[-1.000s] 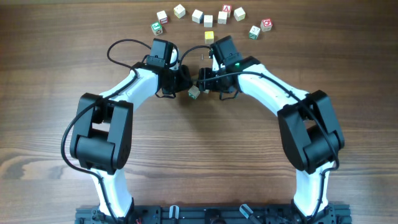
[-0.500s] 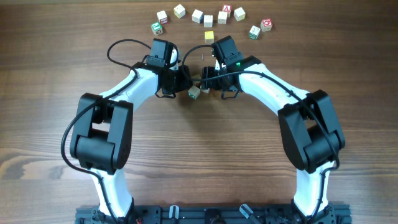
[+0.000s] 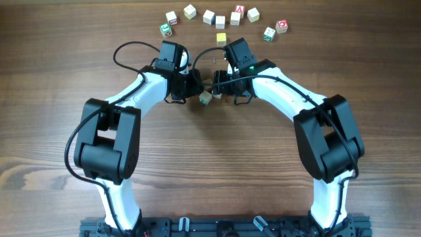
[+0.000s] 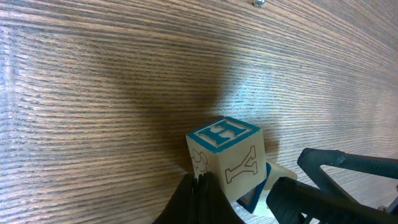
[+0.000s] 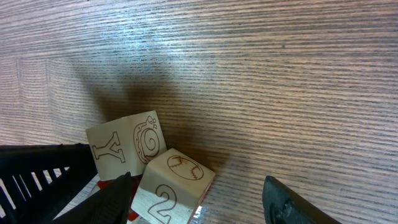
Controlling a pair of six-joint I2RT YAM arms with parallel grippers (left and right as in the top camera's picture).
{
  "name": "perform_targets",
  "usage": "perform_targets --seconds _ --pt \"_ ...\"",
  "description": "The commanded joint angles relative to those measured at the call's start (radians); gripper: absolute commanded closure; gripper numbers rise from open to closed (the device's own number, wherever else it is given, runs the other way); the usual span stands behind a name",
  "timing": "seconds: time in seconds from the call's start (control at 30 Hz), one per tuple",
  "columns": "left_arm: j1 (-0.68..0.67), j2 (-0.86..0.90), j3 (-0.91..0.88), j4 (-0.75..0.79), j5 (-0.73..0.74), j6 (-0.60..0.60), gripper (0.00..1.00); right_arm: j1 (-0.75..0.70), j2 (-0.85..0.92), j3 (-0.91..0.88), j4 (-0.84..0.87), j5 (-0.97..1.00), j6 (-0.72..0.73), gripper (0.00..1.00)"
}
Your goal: Form a circle
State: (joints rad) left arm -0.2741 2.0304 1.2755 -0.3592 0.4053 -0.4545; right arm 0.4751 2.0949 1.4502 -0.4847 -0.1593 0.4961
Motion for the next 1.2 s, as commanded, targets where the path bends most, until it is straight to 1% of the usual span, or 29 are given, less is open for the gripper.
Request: perform_targets --seconds 0.0,0.43,0.47,0.5,0.53,0.63,0.67,0.7,0.77,0.93,1.1,1.13,1.17 --pt "-0.003 -0.028 -0.008 0.003 -0.013 0.005 0.96 -0.001 0.032 0.007 0.002 0.002 0.008 0.32" --pt "-0.003 -0.028 -0.008 0.003 -0.013 0.004 0.96 -0.001 0.042 0.007 0.005 0.002 0.009 0.33" --pt "-0.003 -0.028 -0.008 0.003 -0.013 0.005 0.96 -0.001 0.042 0.007 0.005 0.002 0.009 0.34" --pt "-0.003 -0.028 -0.008 0.003 -0.013 0.005 0.96 -0.001 0.042 0.007 0.005 0.002 0.009 0.37" --pt "-0.003 -0.028 -0.008 0.003 -0.013 0.005 0.96 -0.001 0.042 0.007 0.005 0.002 0.01 0.38" --pt "-0.003 -0.028 -0.008 0.003 -0.013 0.005 0.96 -0.001 0.042 0.007 0.005 0.002 0.029 0.39" --pt "-0.003 -0.028 -0.008 0.003 -0.013 0.005 0.96 -0.001 0.042 0.007 0.005 0.002 0.03 0.36" --pt "-0.003 -0.028 -0.008 0.003 -0.013 0.005 0.96 -0.001 0.041 0.007 0.006 0.002 0.03 0.28" --pt "-0.003 -0.028 -0.008 0.003 -0.013 0.005 0.96 -0.001 0.039 0.008 0.007 0.002 0.03 0.23" --pt "-0.003 -0.028 -0.008 0.003 -0.013 0.005 0.96 -0.002 0.025 0.008 0.016 0.002 0.03 0.18" --pt "-0.003 -0.028 -0.008 0.003 -0.013 0.005 0.96 -0.002 -0.035 0.008 0.019 0.012 0.029 0.16" --pt "-0.003 -0.028 -0.008 0.003 -0.013 0.005 0.96 -0.003 -0.047 0.008 0.018 0.019 0.03 0.16" --pt "-0.003 -0.028 -0.008 0.003 -0.013 0.004 0.96 -0.017 -0.075 0.008 0.004 0.076 0.035 0.14"
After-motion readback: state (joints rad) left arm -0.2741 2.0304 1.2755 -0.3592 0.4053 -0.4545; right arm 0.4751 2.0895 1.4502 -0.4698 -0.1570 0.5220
